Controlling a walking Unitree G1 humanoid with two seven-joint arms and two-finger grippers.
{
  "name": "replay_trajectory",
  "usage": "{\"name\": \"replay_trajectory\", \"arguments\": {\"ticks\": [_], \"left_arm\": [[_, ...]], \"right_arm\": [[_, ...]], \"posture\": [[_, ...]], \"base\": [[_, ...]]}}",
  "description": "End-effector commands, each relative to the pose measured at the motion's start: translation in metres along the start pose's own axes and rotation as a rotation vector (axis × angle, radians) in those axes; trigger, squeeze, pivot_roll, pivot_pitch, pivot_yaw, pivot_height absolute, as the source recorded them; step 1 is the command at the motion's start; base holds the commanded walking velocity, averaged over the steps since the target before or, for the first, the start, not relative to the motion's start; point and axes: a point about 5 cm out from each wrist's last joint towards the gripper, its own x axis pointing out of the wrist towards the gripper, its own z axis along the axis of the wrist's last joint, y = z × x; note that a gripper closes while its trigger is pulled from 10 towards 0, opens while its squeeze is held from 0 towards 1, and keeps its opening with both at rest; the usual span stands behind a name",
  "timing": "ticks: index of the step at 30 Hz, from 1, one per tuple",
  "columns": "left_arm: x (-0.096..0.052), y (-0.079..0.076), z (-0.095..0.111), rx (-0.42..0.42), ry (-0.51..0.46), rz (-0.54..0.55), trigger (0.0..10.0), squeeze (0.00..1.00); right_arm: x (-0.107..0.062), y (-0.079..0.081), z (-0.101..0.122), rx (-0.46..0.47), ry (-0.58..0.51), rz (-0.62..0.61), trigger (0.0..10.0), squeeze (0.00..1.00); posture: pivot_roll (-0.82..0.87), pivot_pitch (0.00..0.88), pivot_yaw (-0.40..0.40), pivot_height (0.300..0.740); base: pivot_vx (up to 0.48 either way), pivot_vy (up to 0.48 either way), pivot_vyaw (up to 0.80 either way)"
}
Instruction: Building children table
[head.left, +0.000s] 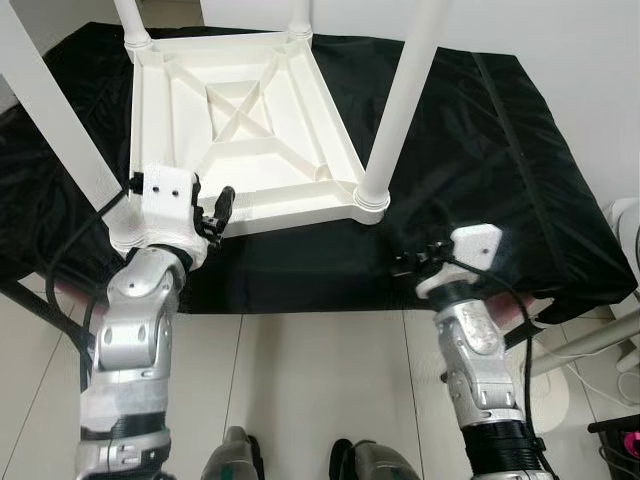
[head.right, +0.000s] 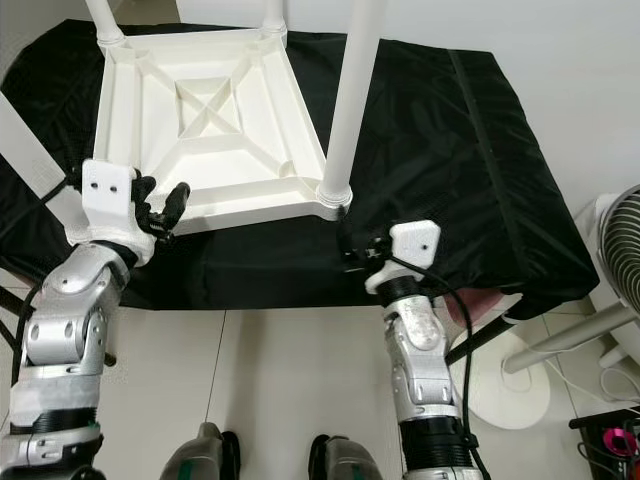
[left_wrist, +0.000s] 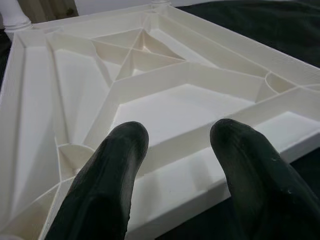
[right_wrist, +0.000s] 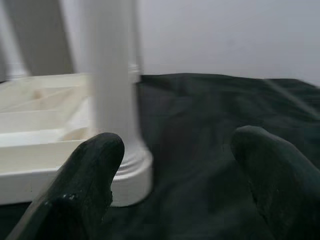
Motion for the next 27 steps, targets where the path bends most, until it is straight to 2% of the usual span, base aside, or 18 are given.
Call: {"name": "replay_trajectory", "arguments": {"ticks": [1,4,6,10,12,21,27], "left_arm": [[-0.003,-0.002,-0.001,0.026,-0.011,0.017,10.0,0.0],[-0.007,-0.009,-0.006,0.05,-0.026,0.005,10.0,0.0],[-0.012,-0.017,-0.011,0.029,-0.032,0.015,10.0,0.0],[-0.017,-0.022,-0.016,-0.028,-0.034,0.033,10.0,0.0],[-0.018,-0.025,-0.02,-0.025,-0.032,0.021,10.0,0.0],[-0.013,-0.026,-0.02,-0.029,-0.037,0.007,10.0,0.0],[-0.013,-0.026,-0.022,-0.036,-0.039,0.011,10.0,0.0]], "right_arm": [[-0.005,-0.004,-0.003,-0.023,0.02,-0.045,10.0,0.0],[-0.009,-0.005,-0.004,-0.027,0.029,-0.084,10.0,0.0],[-0.014,-0.002,-0.005,-0.027,0.038,-0.096,10.0,0.0],[-0.019,0.002,-0.003,-0.02,0.035,-0.094,10.0,0.0],[-0.022,0.002,-0.003,-0.035,0.035,-0.1,10.0,0.0],[-0.024,0.002,-0.003,-0.07,0.037,-0.095,10.0,0.0],[-0.024,0.0,-0.002,-0.081,0.041,-0.105,10.0,0.0]], "posture": [[-0.02,0.129,0.021,0.74],[-0.02,0.126,0.023,0.74],[-0.03,0.111,0.028,0.74],[-0.03,0.1,0.032,0.74],[-0.05,0.088,0.036,0.74],[-0.06,0.092,0.04,0.74],[-0.06,0.094,0.037,0.74]], "base": [[0.0,0.0,0.0],[0.0,0.0,0.0],[0.0,0.0,0.0],[0.0,0.0,0.0],[0.0,0.0,0.0],[0.0,0.0,0.0],[0.0,0.356,0.0]]}}
